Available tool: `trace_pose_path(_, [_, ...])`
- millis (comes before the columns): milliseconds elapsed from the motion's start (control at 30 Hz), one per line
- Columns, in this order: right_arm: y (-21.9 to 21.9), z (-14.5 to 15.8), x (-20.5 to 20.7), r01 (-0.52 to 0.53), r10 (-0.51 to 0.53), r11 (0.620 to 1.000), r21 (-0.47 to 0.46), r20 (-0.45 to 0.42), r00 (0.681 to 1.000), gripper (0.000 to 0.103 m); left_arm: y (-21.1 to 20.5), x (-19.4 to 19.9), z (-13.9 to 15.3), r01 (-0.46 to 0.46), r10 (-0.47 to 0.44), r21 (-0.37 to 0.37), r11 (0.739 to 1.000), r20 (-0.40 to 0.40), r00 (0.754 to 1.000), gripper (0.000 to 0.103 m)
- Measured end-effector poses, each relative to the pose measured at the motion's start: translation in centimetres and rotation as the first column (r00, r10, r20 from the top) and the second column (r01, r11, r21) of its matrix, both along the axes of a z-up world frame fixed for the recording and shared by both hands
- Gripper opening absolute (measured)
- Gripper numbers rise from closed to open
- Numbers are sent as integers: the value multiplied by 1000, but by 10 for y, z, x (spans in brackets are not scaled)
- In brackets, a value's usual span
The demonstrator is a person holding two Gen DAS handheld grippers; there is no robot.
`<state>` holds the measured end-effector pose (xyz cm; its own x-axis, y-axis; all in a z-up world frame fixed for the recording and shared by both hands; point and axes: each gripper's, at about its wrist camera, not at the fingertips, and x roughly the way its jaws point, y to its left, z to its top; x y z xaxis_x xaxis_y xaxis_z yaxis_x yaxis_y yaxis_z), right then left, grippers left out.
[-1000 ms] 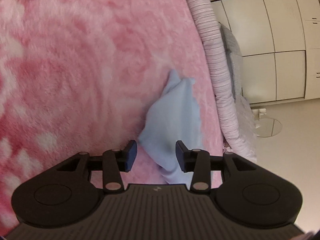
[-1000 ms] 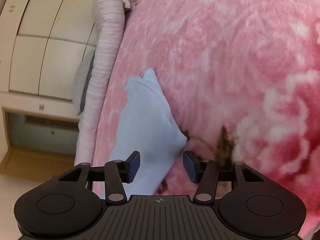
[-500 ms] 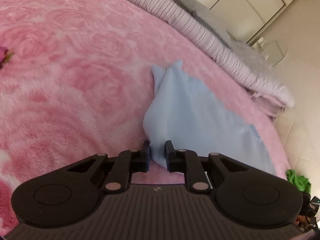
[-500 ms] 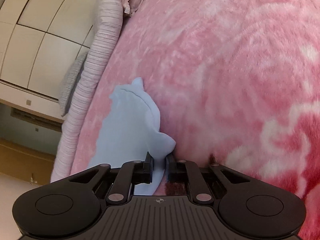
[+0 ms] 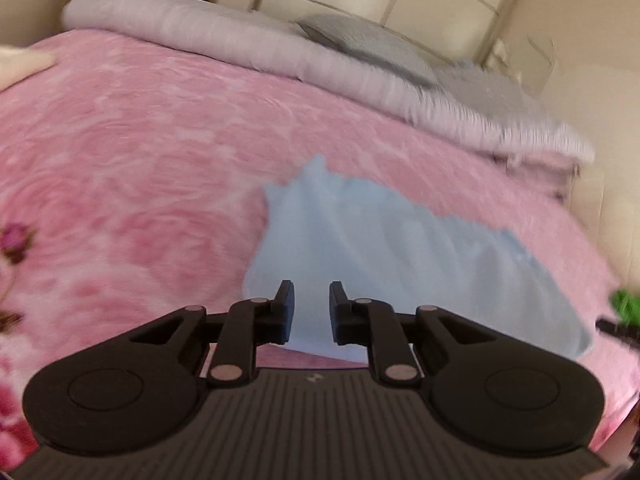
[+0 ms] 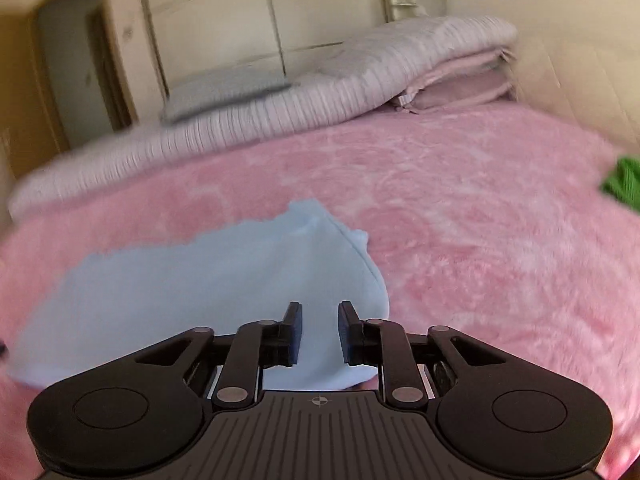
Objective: Fold clothes
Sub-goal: 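Lay the folded shirt flat and open both grippers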
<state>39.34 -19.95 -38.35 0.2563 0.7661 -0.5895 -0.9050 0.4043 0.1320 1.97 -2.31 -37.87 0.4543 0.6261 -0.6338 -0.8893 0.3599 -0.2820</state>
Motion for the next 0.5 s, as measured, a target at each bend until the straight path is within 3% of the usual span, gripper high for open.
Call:
trace_pose_path(100, [5, -25, 3, 31, -26, 993, -115, 44, 999, 20, 11, 15, -14, -21, 20, -13, 1000, -89, 996, 15])
trace_pose_path(167, [1, -37, 9, 77, -68, 991, -106, 86, 994, 22, 14, 22, -19, -31, 29, -16, 999, -137, 990, 17])
trace_pose_path(200, [-6, -39, 14, 90, -82, 991, -99, 85, 993, 29, 12, 25, -16, -32, 29, -15, 999, -159, 987, 17])
trace_pose_path(333, [-25, -27, 24, 162, -167, 983, -87, -49, 985, 30, -8, 32, 0, -53, 48, -11, 999, -248, 968, 20])
trace_pose_path(500, [-48, 1, 7, 174, -183, 979, -110, -76, 980, 30, -42, 39, 12, -53, 38, -54, 997, -249, 968, 26])
